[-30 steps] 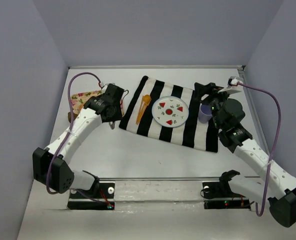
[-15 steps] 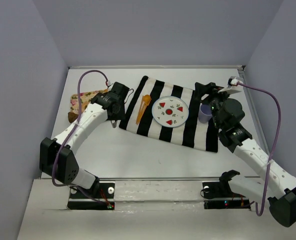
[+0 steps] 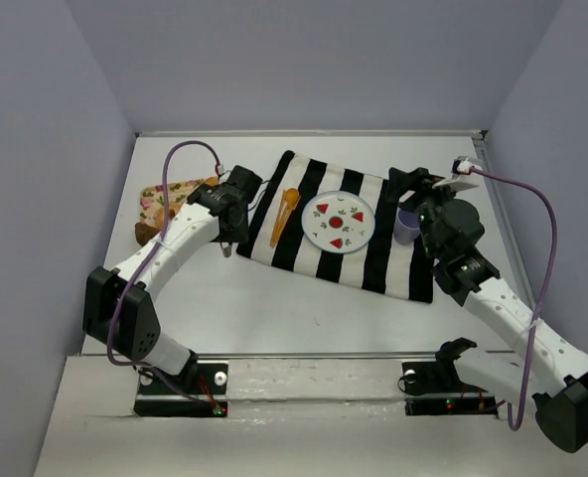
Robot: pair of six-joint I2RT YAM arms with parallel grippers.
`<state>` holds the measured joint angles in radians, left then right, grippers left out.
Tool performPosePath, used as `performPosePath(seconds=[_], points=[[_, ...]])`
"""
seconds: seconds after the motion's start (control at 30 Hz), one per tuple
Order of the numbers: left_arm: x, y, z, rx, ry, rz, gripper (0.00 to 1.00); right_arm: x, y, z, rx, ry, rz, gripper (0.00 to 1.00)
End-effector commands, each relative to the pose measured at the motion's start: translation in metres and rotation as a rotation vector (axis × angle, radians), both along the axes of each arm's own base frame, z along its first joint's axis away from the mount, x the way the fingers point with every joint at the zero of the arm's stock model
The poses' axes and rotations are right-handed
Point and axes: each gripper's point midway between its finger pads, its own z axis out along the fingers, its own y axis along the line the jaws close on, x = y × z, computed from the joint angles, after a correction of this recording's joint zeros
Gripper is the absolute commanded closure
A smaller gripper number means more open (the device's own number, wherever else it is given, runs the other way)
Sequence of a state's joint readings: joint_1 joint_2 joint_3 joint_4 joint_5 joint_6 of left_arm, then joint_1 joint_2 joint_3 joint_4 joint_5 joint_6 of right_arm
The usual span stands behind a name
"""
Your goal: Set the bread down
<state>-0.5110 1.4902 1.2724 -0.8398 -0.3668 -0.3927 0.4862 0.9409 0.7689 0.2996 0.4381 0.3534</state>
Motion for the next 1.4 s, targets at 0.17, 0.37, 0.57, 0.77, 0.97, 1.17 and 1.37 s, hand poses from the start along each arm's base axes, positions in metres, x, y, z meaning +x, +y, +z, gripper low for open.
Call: performPosePath(seconds=[0.17,0.37,0.57,0.77,0.97,1.17,1.37], points=[[0.004,-0.002,0.004,0.041,0.010,-0.030,0.53,-0.006,-0.008,0.019,0.018,-0.064,-0.033,0.31],[0.001,-0.002,0.013,0.061,0.005,-0.019,0.65,-0.010,-0.013,0.021,0.026,-0.075,-0.050,0.31],[0.005,-0.009,0.053,0.050,-0.092,0.011,0.73,-0.012,-0.015,0.022,0.031,-0.081,-0.057,0.31],[0.009,-0.048,0.098,-0.023,-0.194,-0.054,0.75,-0.017,-0.021,0.024,0.035,-0.093,-0.075,0.31],[0.005,-0.127,0.113,-0.142,-0.232,-0.256,0.75,-0.021,-0.030,0.027,0.038,-0.103,-0.108,0.31],[0.006,-0.204,0.111,-0.246,-0.249,-0.431,0.73,-0.024,-0.041,0.026,0.021,-0.101,-0.163,0.31],[0.011,-0.246,0.076,-0.249,-0.197,-0.516,0.72,-0.032,-0.052,0.031,0.024,-0.116,-0.197,0.31]])
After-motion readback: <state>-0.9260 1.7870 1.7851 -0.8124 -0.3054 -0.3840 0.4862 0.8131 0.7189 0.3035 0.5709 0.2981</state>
